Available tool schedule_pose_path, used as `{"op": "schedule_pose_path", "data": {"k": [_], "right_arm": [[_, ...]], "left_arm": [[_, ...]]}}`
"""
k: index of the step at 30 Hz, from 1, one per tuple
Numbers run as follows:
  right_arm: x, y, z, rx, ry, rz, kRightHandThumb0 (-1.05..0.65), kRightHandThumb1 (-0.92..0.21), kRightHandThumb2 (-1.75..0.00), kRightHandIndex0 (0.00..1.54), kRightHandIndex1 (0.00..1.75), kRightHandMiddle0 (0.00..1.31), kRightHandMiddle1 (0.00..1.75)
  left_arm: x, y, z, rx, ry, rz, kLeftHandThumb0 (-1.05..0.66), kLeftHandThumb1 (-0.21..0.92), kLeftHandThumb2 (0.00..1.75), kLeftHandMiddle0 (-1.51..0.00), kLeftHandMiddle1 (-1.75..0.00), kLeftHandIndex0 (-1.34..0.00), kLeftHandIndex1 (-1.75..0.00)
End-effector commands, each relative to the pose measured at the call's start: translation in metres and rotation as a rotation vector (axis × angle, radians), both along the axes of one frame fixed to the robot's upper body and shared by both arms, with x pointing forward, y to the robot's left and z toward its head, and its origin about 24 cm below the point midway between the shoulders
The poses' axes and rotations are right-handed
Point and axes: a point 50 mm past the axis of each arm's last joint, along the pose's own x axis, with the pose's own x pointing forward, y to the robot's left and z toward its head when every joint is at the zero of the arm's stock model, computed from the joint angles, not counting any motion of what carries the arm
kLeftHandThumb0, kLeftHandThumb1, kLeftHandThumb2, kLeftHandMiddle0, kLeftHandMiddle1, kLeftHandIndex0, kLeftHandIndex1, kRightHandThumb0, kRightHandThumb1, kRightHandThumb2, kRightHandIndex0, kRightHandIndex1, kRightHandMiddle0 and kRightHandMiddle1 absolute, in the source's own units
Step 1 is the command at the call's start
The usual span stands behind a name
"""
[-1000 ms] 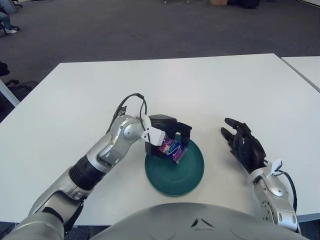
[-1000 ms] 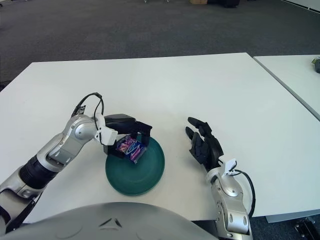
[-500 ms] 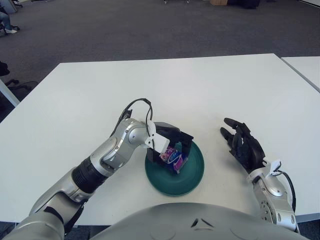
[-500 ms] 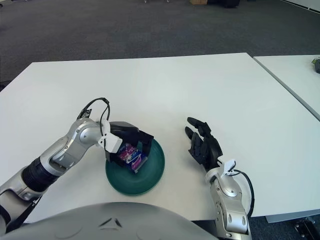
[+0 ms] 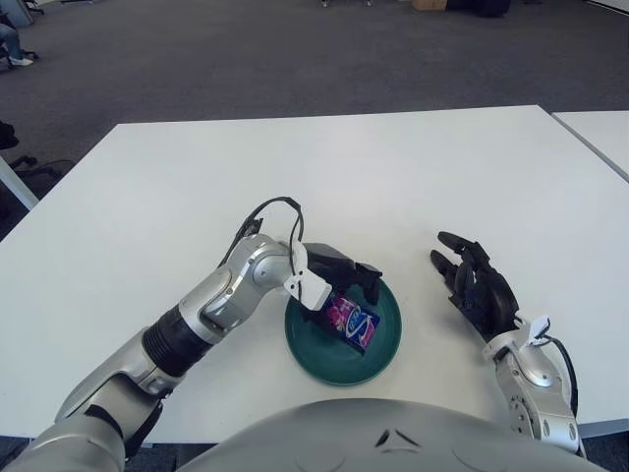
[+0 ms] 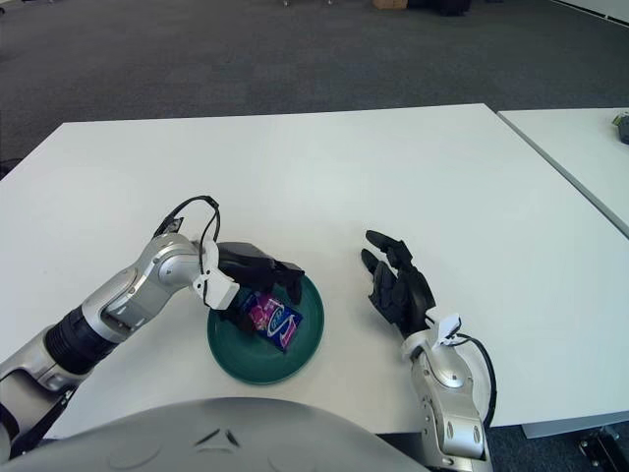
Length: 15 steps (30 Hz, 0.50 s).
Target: Put the gum into the plate.
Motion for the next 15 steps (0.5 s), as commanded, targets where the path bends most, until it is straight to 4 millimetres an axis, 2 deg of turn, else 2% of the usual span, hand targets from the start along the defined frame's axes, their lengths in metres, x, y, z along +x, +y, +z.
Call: {"op": "schedule_pose_path", "data": {"k": [1, 8, 11, 15], "right_arm": [[-0.0177, -0.003, -0.018, 0.008, 0.116, -0.007, -0.74, -0.92, -0.9, 0.34, 0.0, 0.0, 0.75], [-0.0167, -0.0029, -0.0188, 0.023, 0.119, -0.013, -0.74, -0.92, -0.89, 0.34, 0.0, 0.0, 0.74], [-0.0159, -0.0023, -0.0191, 0.028, 0.117, -0.021, -0.74, -0.92, -0.89, 0.35, 0.01, 0.0, 0.75], [-0.0155, -0.0011, -0.0198, 0.035, 0.116, -0.026, -0.74, -0.92, -0.87, 0.36, 0.01, 0.0, 0.78]], "left_arm": [[0.0028, 0.0038, 0.0016, -0.006, -0.054, 0.008, -0.96, 0.91, 0.16, -0.13, -0.85, 0.0, -0.99], [0.0006, 0.0041, -0.0003, -0.003, -0.103, -0.024, -1.03, 0.92, 0.21, -0.02, -0.82, 0.0, -0.94], [-0.0002, 0.0048, -0.0015, -0.001, -0.116, -0.033, -1.04, 0.92, 0.25, -0.01, -0.74, 0.0, -0.89], [-0.0012, 0.007, -0.0024, -0.007, -0.124, -0.042, -1.05, 0.92, 0.31, -0.05, -0.55, 0.0, -0.83]]}}
